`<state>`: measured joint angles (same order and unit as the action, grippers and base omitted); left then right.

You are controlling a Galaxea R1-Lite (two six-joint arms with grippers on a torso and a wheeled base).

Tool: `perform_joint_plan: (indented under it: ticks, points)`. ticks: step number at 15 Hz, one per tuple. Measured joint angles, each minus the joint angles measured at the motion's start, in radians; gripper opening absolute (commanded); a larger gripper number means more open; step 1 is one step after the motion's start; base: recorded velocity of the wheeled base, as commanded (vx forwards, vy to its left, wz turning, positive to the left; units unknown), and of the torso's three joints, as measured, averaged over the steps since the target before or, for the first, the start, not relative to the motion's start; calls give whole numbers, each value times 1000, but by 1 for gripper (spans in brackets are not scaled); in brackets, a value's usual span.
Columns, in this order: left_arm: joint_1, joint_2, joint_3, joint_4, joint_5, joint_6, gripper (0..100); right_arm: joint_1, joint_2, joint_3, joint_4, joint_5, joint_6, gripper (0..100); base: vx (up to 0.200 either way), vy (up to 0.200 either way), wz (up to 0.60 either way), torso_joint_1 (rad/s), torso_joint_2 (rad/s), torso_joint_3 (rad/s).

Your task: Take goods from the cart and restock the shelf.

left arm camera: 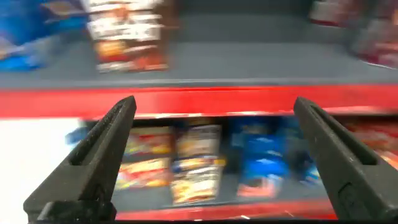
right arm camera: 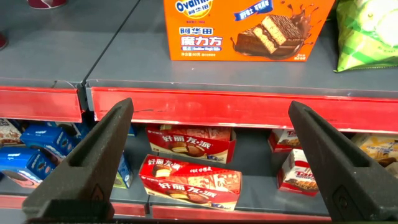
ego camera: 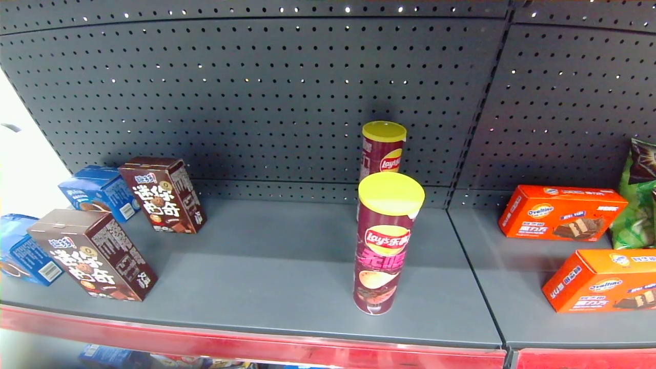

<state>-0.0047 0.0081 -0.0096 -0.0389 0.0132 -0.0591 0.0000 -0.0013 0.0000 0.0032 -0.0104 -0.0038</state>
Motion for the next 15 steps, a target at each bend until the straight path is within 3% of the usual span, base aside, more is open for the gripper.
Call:
perform_joint_plan:
  ticks: [1, 2, 15]
  points:
    - [0, 3, -3, 16, 85, 3, 100, 0, 0, 0, 0, 0, 0, 100, 0, 0, 0, 0, 0, 0]
    - [0, 5, -5, 25, 102, 7, 100, 0, 0, 0, 0, 0, 0, 100, 0, 0, 0, 0, 0, 0]
    - [1, -1, 8, 33, 71, 19, 100, 2, 3, 0, 1, 1, -1, 100, 0, 0, 0, 0, 0, 0]
